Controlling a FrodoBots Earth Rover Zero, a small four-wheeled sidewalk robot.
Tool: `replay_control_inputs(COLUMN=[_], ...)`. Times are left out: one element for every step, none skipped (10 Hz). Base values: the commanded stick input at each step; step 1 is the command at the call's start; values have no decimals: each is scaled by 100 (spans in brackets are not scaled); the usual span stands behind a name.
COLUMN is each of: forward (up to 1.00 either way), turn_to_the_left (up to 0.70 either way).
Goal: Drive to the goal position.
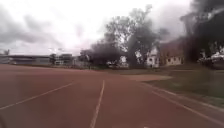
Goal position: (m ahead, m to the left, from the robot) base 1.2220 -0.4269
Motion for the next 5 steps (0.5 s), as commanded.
replay_control_inputs(forward=[70,70,70,70,70], turn_to_the_left=[0,0,0,0,0])
